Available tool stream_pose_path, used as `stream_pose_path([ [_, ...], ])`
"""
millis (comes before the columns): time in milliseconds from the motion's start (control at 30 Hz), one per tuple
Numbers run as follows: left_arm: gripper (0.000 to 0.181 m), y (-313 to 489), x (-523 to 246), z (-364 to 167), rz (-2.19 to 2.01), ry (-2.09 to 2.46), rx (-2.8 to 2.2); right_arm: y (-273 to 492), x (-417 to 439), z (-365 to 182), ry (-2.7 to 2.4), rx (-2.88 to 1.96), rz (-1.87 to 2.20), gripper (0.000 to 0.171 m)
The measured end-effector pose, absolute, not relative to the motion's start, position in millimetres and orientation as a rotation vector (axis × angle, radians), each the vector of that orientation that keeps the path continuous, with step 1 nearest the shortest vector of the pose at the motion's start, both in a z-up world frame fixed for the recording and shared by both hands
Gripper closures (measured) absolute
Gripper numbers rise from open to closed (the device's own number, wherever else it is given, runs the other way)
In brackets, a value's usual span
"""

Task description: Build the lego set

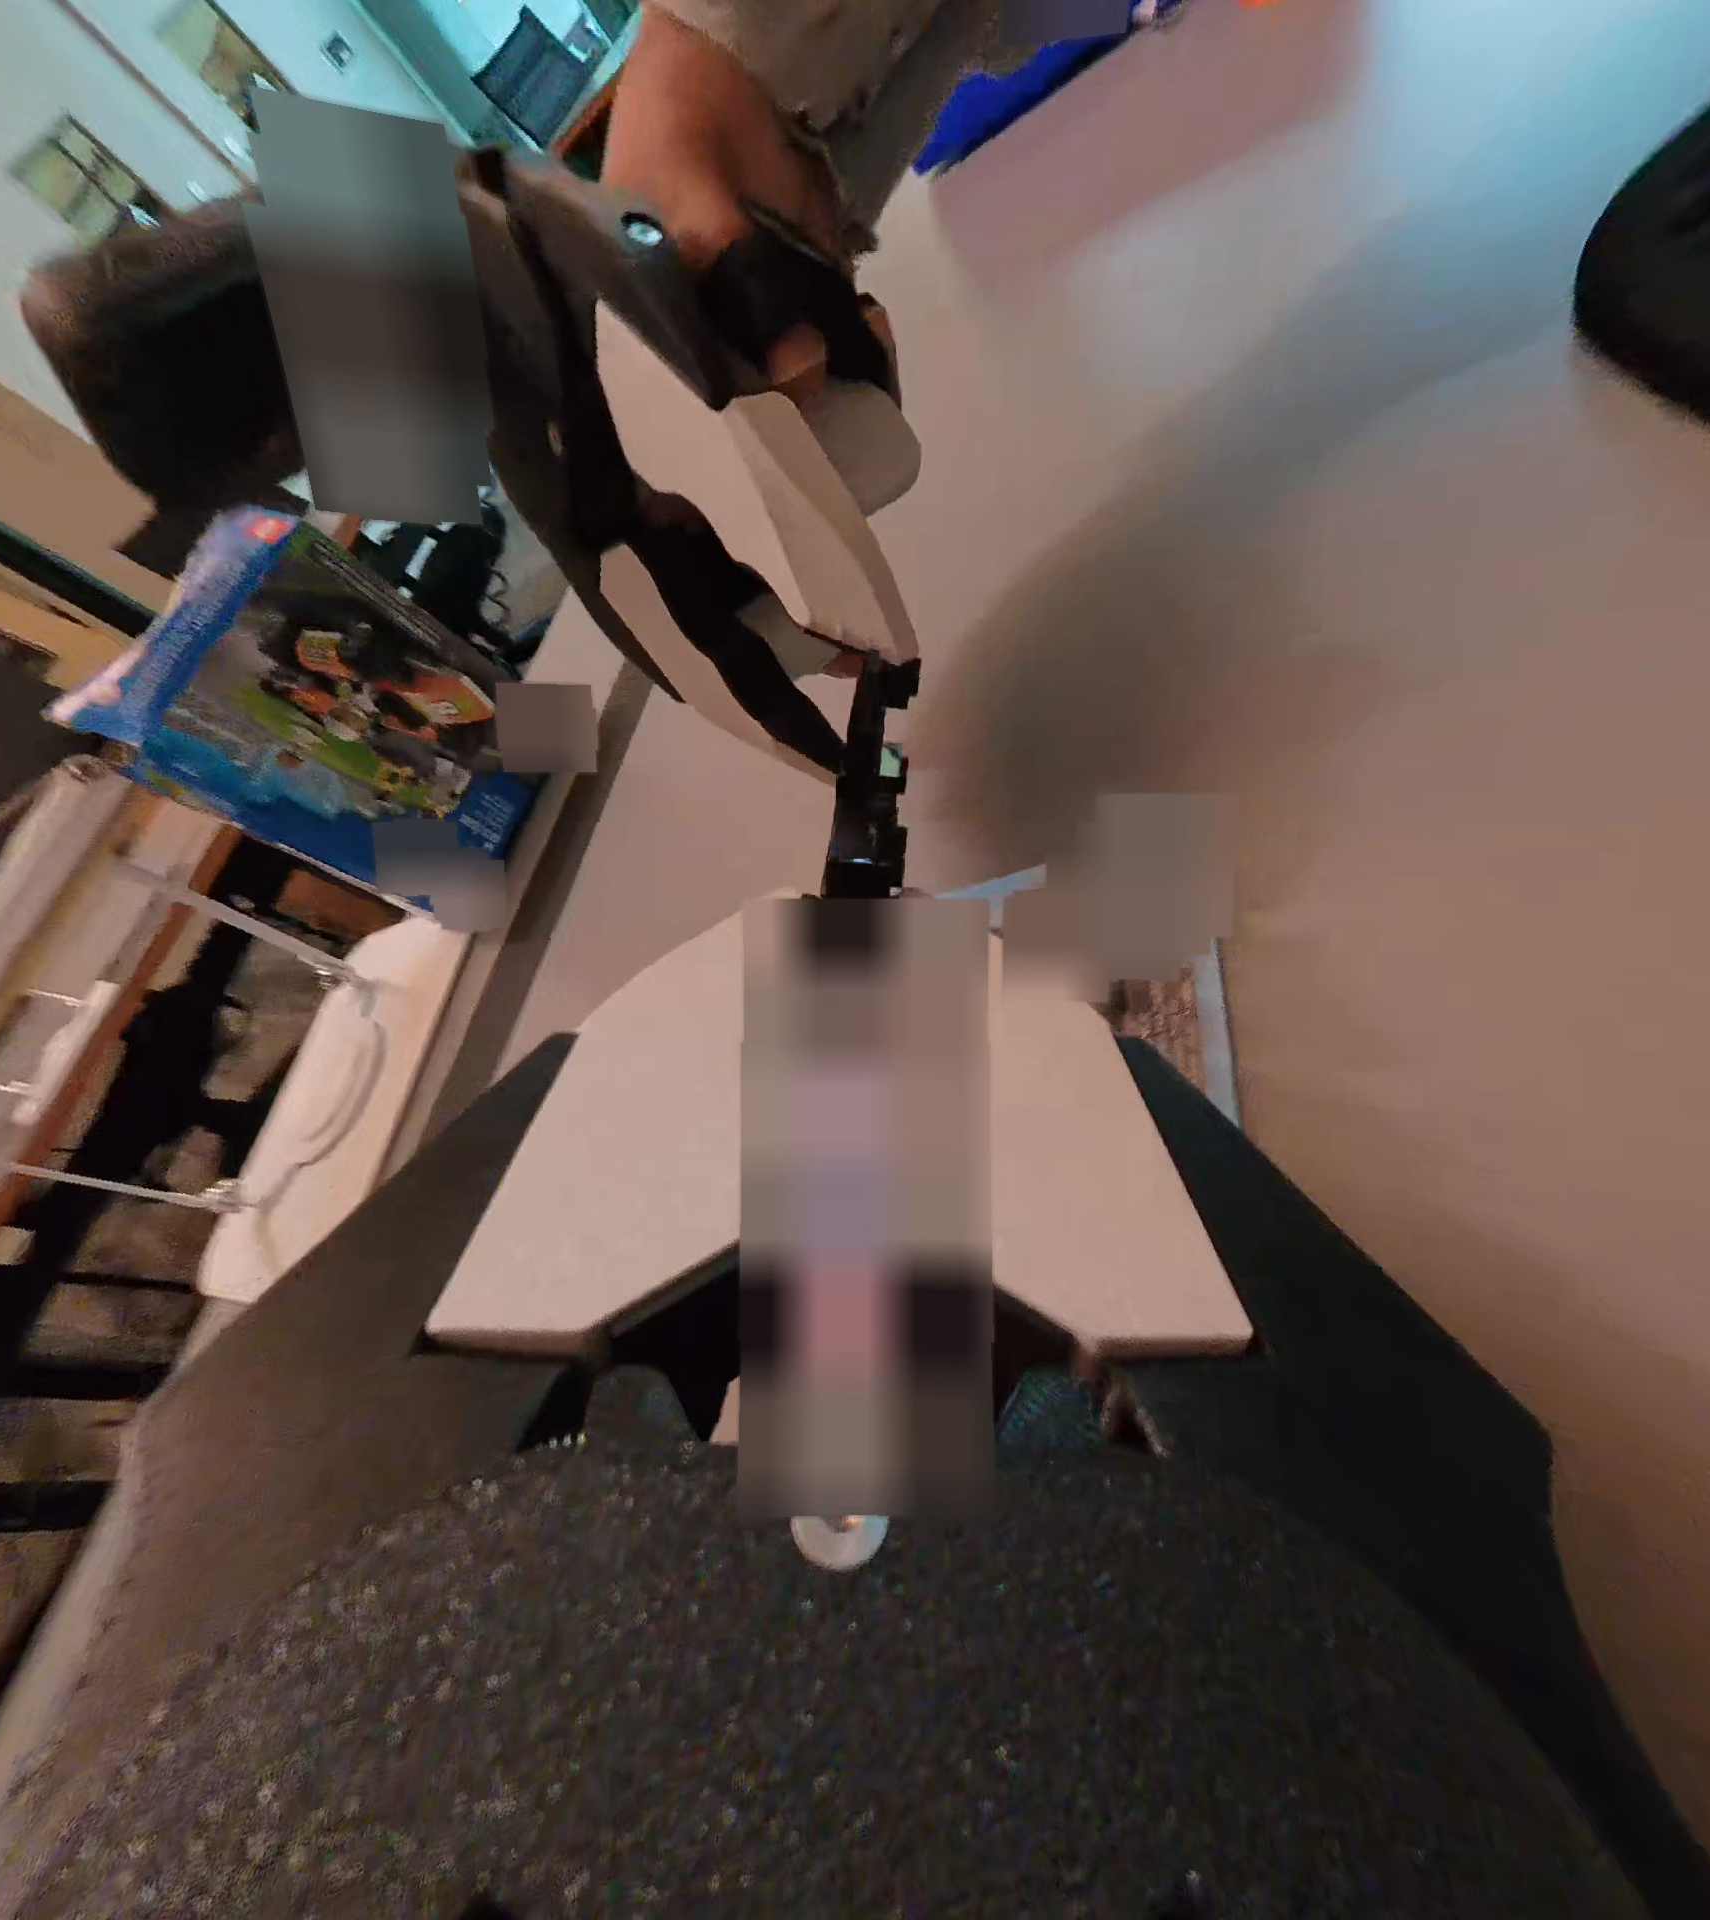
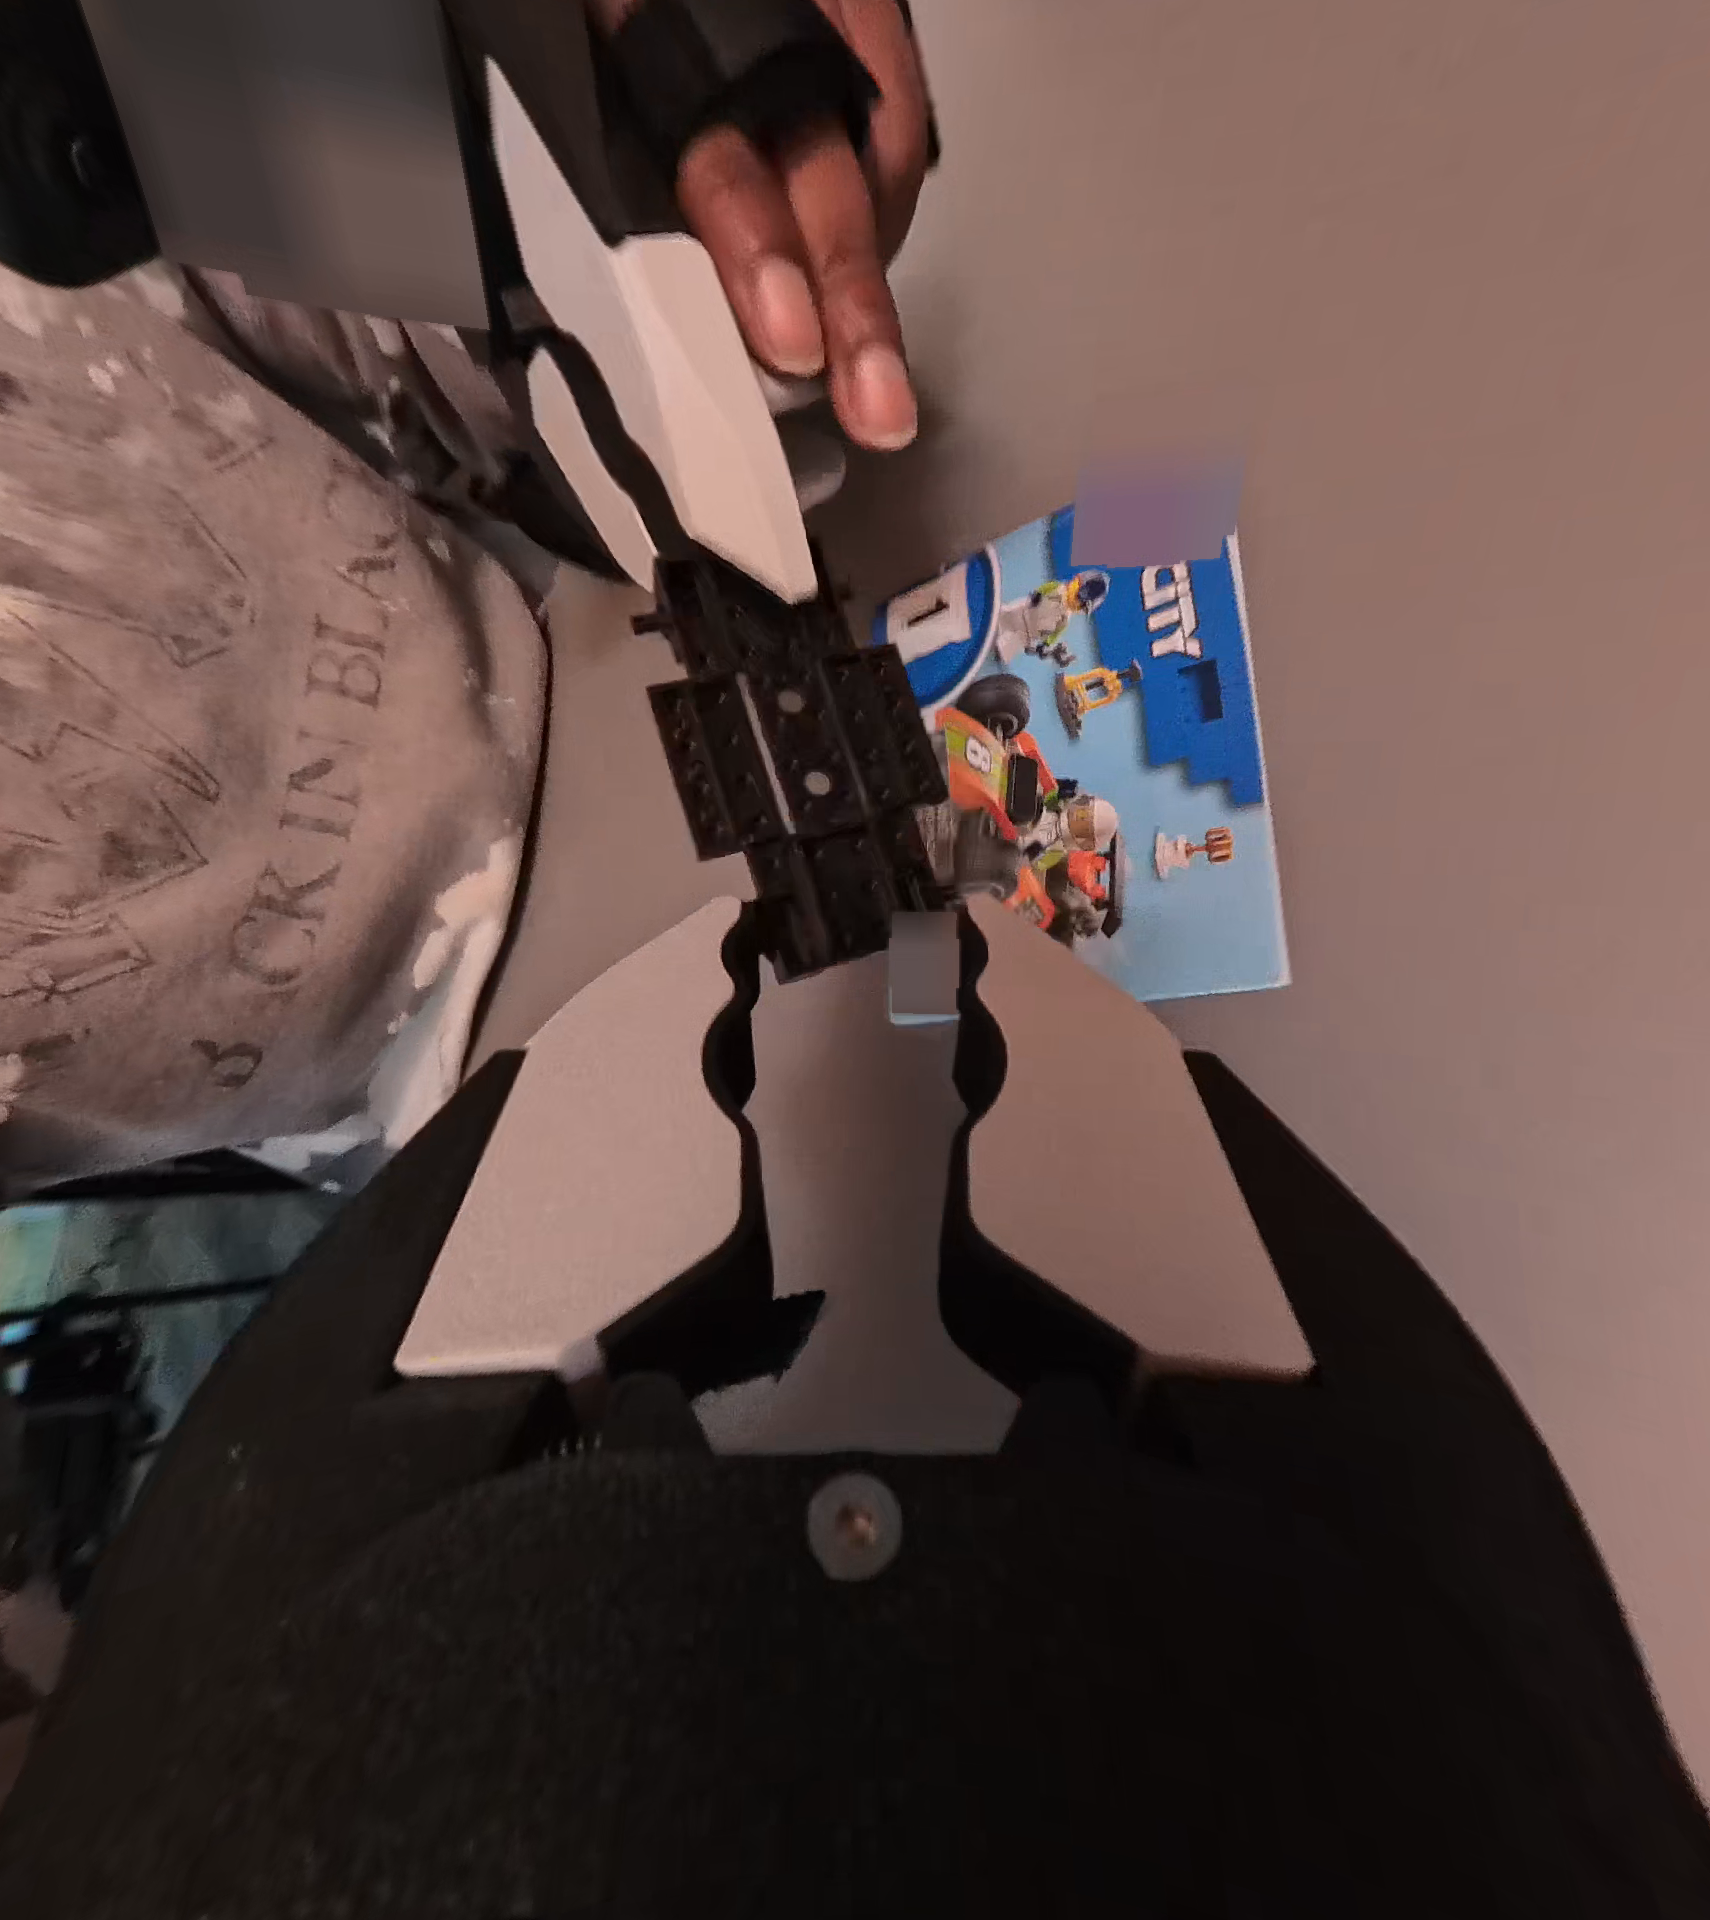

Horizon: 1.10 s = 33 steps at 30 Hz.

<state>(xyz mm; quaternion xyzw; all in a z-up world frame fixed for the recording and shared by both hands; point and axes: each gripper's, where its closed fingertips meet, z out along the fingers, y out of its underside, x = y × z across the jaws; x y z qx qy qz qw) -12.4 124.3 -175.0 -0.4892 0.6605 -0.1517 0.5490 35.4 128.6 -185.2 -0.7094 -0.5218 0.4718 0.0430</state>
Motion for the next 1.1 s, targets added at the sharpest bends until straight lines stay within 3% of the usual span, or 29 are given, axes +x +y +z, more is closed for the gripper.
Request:
stream_pose_path([
  [33, 0.170, 122, -13, -173, -0.428, 1.549, -1.205, 130, 36, -179, -1.562, -2.128, 1.430, 0.142],
  [133, 0.175, 128, -17, -166, -0.729, 1.406, -1.442, 138, 38, -156, -1.405, -2.004, 1.361, 0.123],
  [200, 0.175, 126, -19, -159, -1.054, 1.289, -1.569, 143, 43, -156, -1.391, -1.947, 1.141, 0.112],
  [400, 0.175, 151, -30, -153, -1.627, 0.874, -1.798, 152, 44, -174, -1.399, -1.732, 0.485, 0.099],
  [567, 0.175, 146, -29, -156, -1.846, 0.773, -1.852, 147, 24, -165, -1.384, -1.548, 0.322, 0.104],
  [767, 0.175, 145, -30, -158, -2.021, 0.643, -1.910, 147, 15, -167, -1.443, -1.474, 0.293, 0.128],
  [967, 0.175, 144, -28, -159, -2.065, 0.625, -1.912, 143, 15, -168, -1.409, -1.523, 0.454, 0.129],
  [1100, 0.168, 157, -34, -167, -1.837, 0.685, -1.927, 151, 28, -178, -1.380, -1.641, 0.632, 0.129],
])
